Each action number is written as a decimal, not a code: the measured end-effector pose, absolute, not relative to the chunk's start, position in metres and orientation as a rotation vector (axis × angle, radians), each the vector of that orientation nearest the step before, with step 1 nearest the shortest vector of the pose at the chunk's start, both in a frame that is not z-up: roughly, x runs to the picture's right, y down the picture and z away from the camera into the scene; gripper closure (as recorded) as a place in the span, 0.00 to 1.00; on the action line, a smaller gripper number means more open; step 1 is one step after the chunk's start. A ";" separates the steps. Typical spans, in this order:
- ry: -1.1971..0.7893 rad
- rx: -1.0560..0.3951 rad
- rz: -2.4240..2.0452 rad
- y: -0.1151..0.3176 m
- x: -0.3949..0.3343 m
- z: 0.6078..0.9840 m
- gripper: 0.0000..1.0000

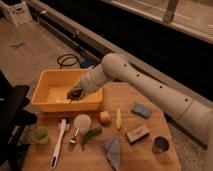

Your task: Place grapes in plastic cup

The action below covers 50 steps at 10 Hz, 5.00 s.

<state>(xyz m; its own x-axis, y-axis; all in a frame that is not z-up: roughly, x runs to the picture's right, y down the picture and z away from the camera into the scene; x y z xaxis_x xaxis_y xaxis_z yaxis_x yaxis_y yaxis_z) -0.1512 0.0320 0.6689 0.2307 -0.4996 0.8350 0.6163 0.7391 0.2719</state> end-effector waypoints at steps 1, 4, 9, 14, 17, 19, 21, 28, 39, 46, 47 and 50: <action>-1.155 -0.154 -0.782 0.050 -0.163 0.669 1.00; -1.287 -0.278 -0.769 0.100 -0.181 0.682 1.00; -1.286 -0.285 -0.763 0.101 -0.180 0.683 1.00; -1.282 -0.264 -0.777 0.100 -0.200 0.668 1.00; -1.277 -0.223 -0.821 0.105 -0.219 0.639 1.00; -1.311 -0.211 -0.852 0.114 -0.241 0.621 1.00; -1.373 -0.236 -0.870 0.129 -0.266 0.611 1.00; -1.477 -0.311 -0.897 0.165 -0.302 0.604 1.00; -1.568 -0.363 -0.836 0.187 -0.337 0.624 1.00; -1.541 -0.411 -0.765 0.190 -0.349 0.661 0.73; -1.536 -0.426 -0.756 0.192 -0.349 0.666 0.65; -1.518 -0.478 -0.718 0.201 -0.348 0.685 0.36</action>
